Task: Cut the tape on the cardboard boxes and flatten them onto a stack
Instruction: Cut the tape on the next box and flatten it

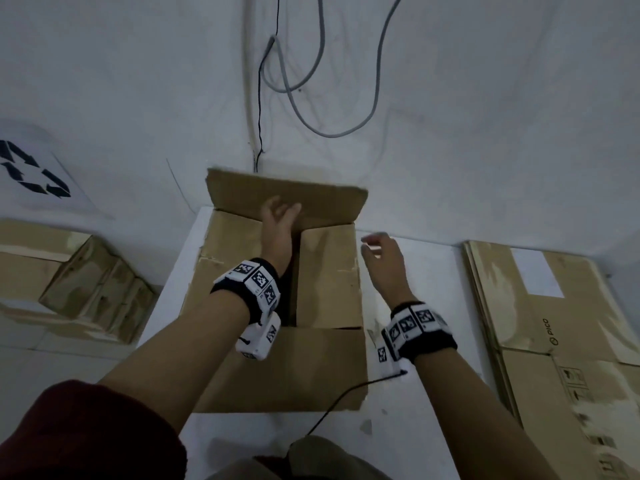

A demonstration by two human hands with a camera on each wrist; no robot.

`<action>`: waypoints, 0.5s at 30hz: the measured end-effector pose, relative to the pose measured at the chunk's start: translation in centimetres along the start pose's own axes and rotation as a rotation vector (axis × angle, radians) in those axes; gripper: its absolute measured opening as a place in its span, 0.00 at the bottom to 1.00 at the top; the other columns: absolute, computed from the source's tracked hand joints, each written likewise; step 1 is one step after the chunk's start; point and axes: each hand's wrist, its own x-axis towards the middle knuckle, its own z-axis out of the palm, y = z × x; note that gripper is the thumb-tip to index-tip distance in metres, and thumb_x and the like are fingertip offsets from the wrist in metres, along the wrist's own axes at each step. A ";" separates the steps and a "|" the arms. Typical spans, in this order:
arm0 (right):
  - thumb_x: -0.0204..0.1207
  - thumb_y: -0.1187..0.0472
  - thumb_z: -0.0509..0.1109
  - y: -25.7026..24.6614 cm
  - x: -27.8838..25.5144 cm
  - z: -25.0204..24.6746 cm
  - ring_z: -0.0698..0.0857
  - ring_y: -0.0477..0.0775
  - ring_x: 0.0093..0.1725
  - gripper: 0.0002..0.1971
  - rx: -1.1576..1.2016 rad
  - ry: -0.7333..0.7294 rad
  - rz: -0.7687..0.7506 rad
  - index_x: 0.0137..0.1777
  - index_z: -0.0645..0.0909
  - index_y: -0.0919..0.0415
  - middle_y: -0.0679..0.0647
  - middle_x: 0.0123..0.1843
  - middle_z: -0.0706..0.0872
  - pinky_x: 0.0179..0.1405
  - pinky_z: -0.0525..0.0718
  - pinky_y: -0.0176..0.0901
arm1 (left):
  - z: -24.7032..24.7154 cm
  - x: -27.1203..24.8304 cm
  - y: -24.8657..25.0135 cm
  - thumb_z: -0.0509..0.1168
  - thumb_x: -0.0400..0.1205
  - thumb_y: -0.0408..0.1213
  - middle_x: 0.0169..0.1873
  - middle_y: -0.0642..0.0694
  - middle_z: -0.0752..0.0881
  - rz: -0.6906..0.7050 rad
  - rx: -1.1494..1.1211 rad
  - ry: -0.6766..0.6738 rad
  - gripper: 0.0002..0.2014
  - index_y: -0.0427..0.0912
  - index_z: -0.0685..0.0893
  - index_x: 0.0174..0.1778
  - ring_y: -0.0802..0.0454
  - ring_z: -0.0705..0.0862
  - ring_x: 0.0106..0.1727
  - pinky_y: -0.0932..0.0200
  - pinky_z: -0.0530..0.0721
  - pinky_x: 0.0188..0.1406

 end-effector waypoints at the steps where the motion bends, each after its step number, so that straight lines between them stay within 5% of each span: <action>1: 0.82 0.62 0.67 -1.4 1.0 0.4 0.79 0.56 0.62 0.13 -0.018 -0.053 -0.027 0.65 0.79 0.61 0.60 0.63 0.79 0.58 0.76 0.40 | -0.9 0.9 0.0 0.70 0.77 0.48 0.66 0.46 0.79 0.099 0.166 0.001 0.28 0.48 0.72 0.71 0.48 0.77 0.68 0.50 0.75 0.68; 3: 0.80 0.58 0.70 -3.5 2.6 1.4 0.74 0.60 0.70 0.22 -0.153 -0.183 -0.020 0.72 0.75 0.61 0.63 0.70 0.73 0.68 0.74 0.47 | -2.7 2.7 0.1 0.70 0.74 0.48 0.75 0.41 0.72 0.193 0.778 0.029 0.35 0.48 0.67 0.77 0.38 0.66 0.77 0.39 0.65 0.76; 6: 0.77 0.47 0.72 -5.2 3.7 3.0 0.62 0.66 0.80 0.37 -0.424 -0.343 0.089 0.82 0.63 0.59 0.63 0.82 0.59 0.77 0.68 0.58 | -5.0 3.5 0.4 0.70 0.74 0.56 0.83 0.37 0.50 0.058 1.398 -0.043 0.45 0.49 0.53 0.82 0.25 0.42 0.82 0.29 0.45 0.79; 9: 0.71 0.40 0.76 -5.7 3.3 5.2 0.48 0.68 0.85 0.48 -0.561 -0.409 0.176 0.85 0.56 0.54 0.63 0.87 0.42 0.79 0.61 0.68 | -6.7 3.8 -0.2 0.71 0.68 0.67 0.84 0.41 0.41 -0.064 1.525 -0.108 0.55 0.57 0.44 0.83 0.22 0.39 0.80 0.21 0.43 0.75; 11: 0.62 0.34 0.80 -5.6 3.1 6.7 0.49 0.69 0.84 0.56 -0.601 -0.364 0.221 0.84 0.54 0.53 0.62 0.86 0.38 0.76 0.63 0.73 | -7.0 4.1 -0.7 0.71 0.64 0.71 0.84 0.41 0.37 -0.109 1.542 -0.144 0.61 0.61 0.36 0.82 0.22 0.40 0.80 0.18 0.45 0.73; 15: 0.50 0.30 0.83 -5.5 3.1 8.4 0.51 0.69 0.83 0.72 -0.744 -0.357 0.279 0.85 0.40 0.48 0.61 0.86 0.35 0.71 0.69 0.77 | -6.6 4.3 -0.4 0.75 0.65 0.64 0.83 0.38 0.40 -0.133 1.523 -0.152 0.66 0.62 0.25 0.79 0.20 0.44 0.80 0.17 0.51 0.72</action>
